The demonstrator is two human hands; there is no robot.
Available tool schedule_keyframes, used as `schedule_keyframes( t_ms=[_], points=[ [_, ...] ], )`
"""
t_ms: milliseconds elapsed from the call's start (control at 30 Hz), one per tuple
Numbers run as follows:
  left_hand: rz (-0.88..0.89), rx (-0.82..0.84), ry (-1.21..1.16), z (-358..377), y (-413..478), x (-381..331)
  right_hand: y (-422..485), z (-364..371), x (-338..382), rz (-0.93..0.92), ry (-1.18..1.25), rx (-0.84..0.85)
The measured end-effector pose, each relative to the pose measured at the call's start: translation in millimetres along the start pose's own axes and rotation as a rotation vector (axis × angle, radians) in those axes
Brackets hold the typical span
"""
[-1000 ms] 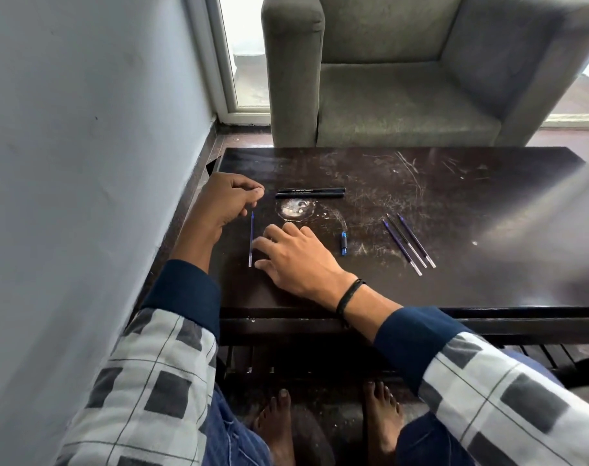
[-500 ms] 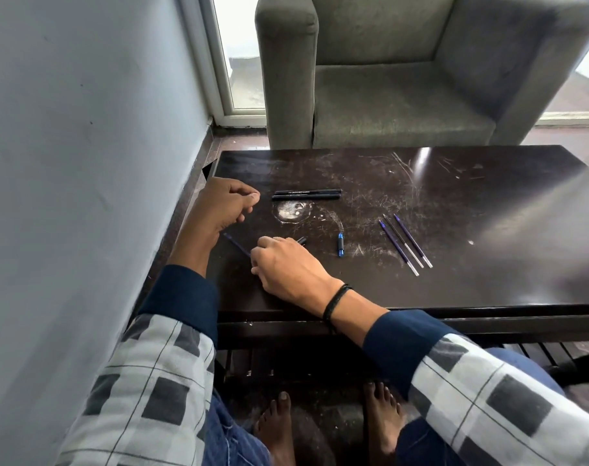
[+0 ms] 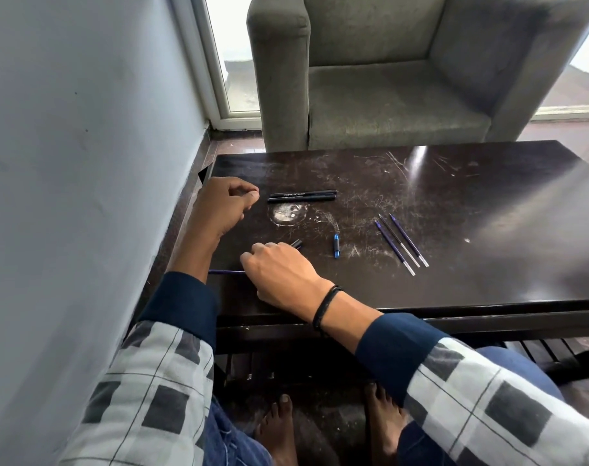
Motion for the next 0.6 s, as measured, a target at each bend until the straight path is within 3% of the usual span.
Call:
schedule_keyframes(
  t_ms=[200,300,367,433,500,600],
  points=[
    [0.045,-0.12,-0.207,-5.7,3.4,-4.8,-0.5,-4.9,-10.7,0.195,0.133,-0.005],
    [0.059,-0.259,-0.307,-13.3,5.6,-5.4,6.1,-15.4,-34.1,0.483,0.397,0.037],
    [0.055,-0.304,-0.387,-17.3,6.2,-5.4,9.9,-22.4,-53.1,0.642,0.725,0.042],
    [0.024,-0.259,-0.429,-18.7,5.0,-5.6,11.3,-29.5,-66.2,0.766,1.158,-0.033],
    [-0.011,-0.103,-0.398,-16.2,1.7,-5.9,10.0,-36.3,-75.0,0.86,1.503,-0.127],
    [-0.05,0.15,-0.248,-7.9,-3.3,-5.5,7.5,-43.5,-85.5,0.956,1.713,-0.298]
  ],
)
Point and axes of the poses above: each hand's wrist, its own y-axis towards the middle knuckle, its own z-axis out of the palm, x = y × z, the point moved 1 cm from there along y, towards the middle knuckle, and after that the axes turned 4 degrees about -y, right-handed, at the moved point
